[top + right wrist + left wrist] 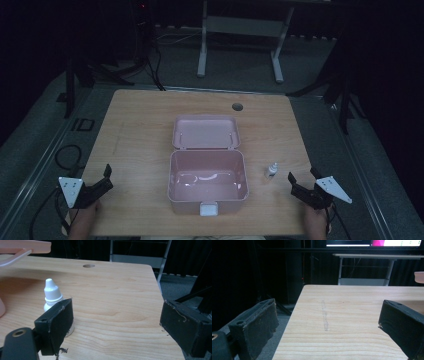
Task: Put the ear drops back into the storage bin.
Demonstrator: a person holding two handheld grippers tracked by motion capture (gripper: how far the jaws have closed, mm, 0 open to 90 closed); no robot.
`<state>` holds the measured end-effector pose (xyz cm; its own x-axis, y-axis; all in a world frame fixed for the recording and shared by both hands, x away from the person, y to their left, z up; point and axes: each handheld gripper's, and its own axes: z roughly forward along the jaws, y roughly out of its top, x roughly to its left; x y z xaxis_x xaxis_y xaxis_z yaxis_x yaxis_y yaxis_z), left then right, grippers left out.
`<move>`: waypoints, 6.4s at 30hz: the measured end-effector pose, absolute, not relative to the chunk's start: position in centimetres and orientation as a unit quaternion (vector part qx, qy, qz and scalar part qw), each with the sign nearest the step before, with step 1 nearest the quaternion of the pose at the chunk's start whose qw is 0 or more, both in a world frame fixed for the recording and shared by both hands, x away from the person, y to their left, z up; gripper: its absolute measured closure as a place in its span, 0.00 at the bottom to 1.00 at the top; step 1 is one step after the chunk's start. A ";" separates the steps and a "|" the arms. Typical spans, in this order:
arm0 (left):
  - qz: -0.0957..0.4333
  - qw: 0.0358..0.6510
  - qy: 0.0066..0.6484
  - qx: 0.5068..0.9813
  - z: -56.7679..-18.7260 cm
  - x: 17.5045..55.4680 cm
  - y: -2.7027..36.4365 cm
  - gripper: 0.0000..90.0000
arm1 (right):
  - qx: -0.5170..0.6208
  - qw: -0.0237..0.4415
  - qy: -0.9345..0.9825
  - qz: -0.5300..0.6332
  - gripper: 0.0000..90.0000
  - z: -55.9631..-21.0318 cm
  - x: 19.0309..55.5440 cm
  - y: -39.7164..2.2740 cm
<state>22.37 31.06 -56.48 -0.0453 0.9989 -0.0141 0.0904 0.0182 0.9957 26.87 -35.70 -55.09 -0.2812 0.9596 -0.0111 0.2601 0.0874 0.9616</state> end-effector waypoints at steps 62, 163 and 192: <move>0.465 0.474 0.522 0.536 -56.5 22.6 30.9 0.03 | 0.361 -0.023 0.932 -0.038 0.15 -49.9 32.7 -31.0; 0.462 0.475 0.518 0.541 -56.5 22.6 30.8 0.03 | 0.055 -0.016 0.998 -0.032 0.66 -48.4 36.7 -22.6; 0.463 0.474 0.519 0.540 -56.5 22.6 30.8 0.03 | -0.037 -0.001 0.998 -0.043 0.66 -46.1 32.8 -21.1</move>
